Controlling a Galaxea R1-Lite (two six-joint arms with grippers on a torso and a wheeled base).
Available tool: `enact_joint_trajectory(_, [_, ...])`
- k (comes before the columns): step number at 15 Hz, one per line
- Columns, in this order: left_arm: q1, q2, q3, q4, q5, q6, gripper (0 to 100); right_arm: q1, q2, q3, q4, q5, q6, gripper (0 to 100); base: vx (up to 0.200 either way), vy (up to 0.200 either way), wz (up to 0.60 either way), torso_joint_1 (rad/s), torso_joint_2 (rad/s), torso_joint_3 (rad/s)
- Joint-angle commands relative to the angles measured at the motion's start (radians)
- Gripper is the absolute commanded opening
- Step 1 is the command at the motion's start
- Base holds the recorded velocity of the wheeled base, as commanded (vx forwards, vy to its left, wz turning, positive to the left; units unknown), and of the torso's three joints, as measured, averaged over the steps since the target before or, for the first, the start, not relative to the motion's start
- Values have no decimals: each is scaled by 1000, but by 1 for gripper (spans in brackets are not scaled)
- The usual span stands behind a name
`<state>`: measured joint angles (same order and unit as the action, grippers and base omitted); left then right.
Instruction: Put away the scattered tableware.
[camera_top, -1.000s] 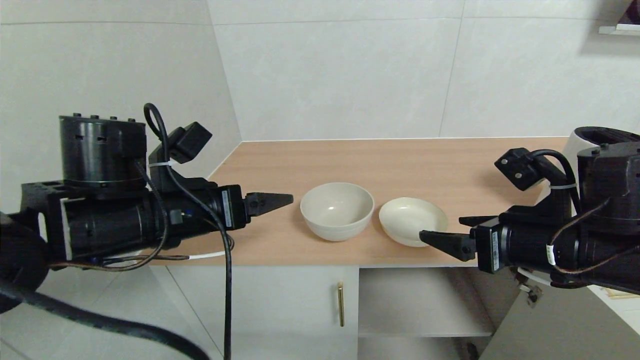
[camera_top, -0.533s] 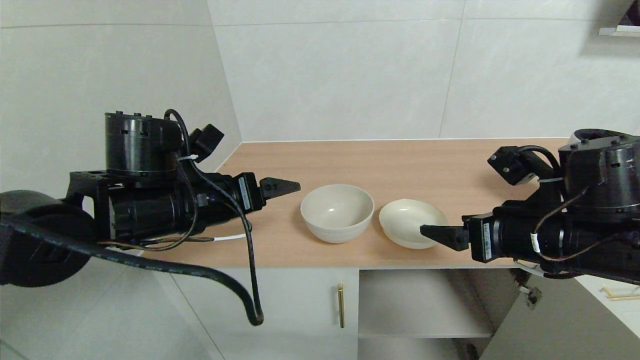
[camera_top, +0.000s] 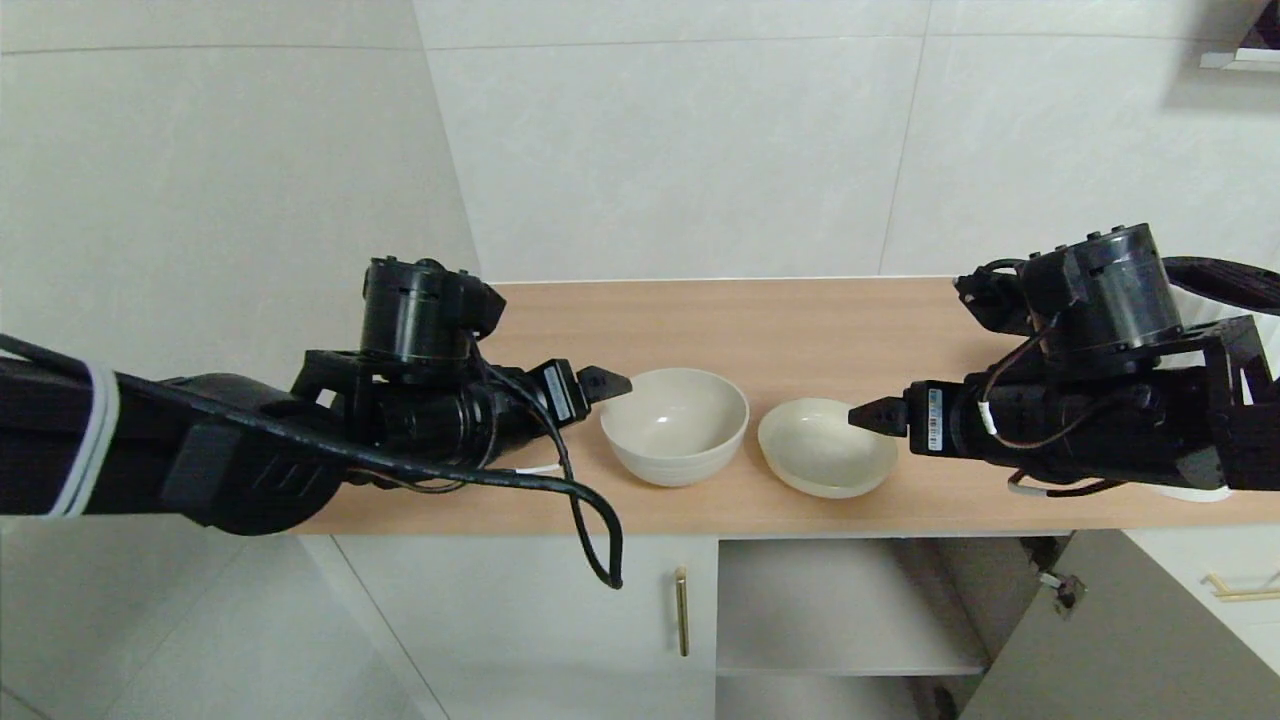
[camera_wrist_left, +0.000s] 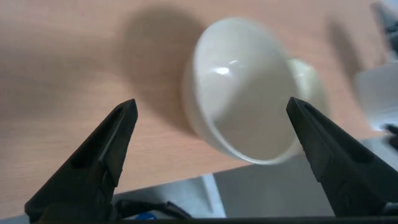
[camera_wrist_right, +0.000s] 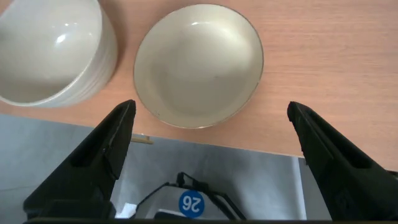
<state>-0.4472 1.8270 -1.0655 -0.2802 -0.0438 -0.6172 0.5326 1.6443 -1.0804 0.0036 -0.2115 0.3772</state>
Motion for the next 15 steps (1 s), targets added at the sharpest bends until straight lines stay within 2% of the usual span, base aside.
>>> enact_joint_trajectory(1, [-24, 64, -5, -2, 15, 1, 100, 0, 20, -1, -1, 0, 0, 100, 0, 0, 0, 0, 0, 0])
enact_joint_trajectory(7, [-38, 84, -5, -7, 15, 1, 100, 0, 19, 2, -1, 0, 0, 100, 0, 0, 0, 0, 0, 0])
enact_joint_trajectory(8, [-41, 84, -4, -7, 15, 1, 0, 1, 19, 4, -1, 0, 0, 100, 0, 0, 0, 0, 0, 0])
enact_joint_trajectory(15, [-48, 74, -4, -7, 15, 2, 0, 1, 20, 5, -1, 0, -1, 100, 0, 0, 0, 0, 0, 0])
